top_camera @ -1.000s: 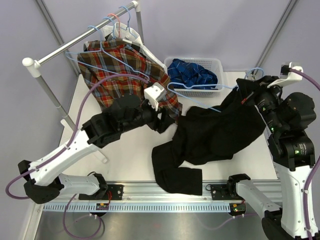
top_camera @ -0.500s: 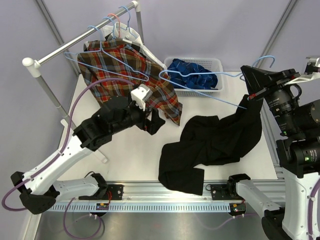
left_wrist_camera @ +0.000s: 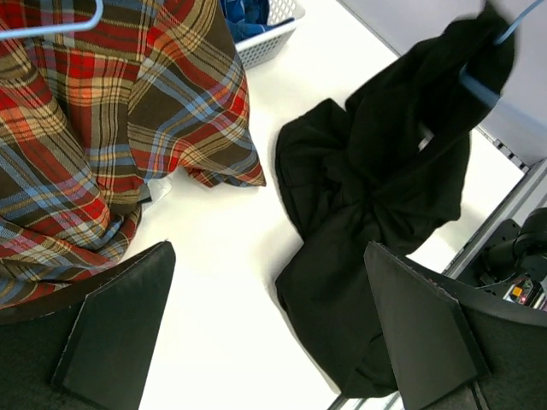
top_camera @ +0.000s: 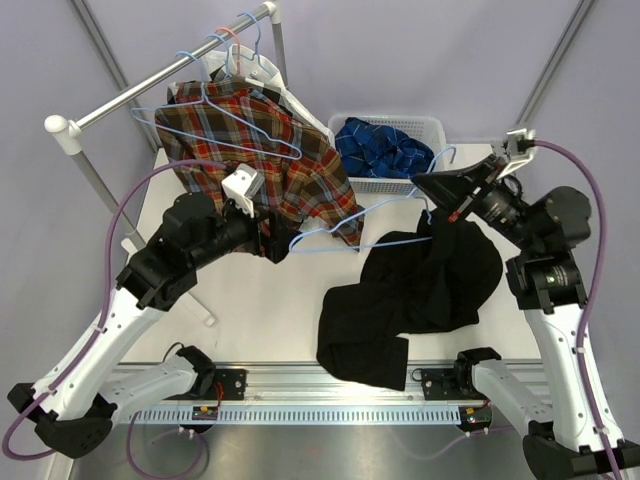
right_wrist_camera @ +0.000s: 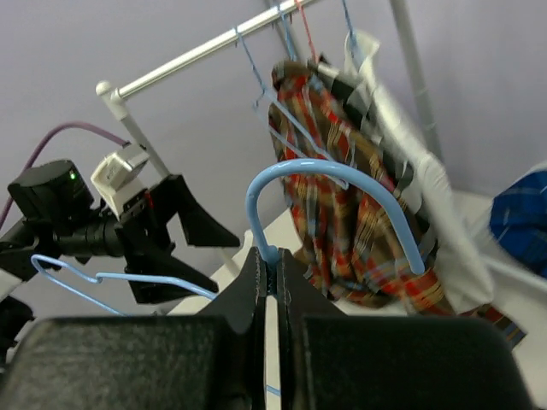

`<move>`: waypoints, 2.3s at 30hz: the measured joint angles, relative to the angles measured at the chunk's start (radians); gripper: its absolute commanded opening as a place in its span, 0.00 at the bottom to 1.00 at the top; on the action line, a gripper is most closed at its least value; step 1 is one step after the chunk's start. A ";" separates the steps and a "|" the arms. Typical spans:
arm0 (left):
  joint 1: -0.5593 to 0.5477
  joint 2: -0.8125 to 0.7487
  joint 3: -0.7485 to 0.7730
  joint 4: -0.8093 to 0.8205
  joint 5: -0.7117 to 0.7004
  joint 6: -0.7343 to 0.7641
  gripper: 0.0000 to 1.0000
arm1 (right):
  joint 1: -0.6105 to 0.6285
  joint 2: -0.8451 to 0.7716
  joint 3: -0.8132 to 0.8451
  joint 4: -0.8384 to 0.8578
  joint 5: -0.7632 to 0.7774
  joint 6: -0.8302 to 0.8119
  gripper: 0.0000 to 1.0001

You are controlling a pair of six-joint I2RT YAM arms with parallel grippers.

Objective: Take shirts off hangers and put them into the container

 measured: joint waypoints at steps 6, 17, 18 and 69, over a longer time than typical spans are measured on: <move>0.011 0.003 0.013 -0.030 0.002 0.000 0.98 | 0.000 0.020 -0.079 -0.124 -0.088 -0.085 0.00; 0.016 0.125 0.309 -0.048 0.182 -0.086 0.93 | 0.000 0.076 0.021 -0.364 -0.074 -0.455 0.00; 0.015 0.142 0.329 -0.045 0.216 -0.098 0.93 | 0.000 0.088 0.039 -0.374 -0.066 -0.478 0.00; -0.299 0.304 0.186 -0.201 -0.025 -0.054 0.00 | -0.001 0.046 0.101 -0.505 -0.061 -0.509 1.00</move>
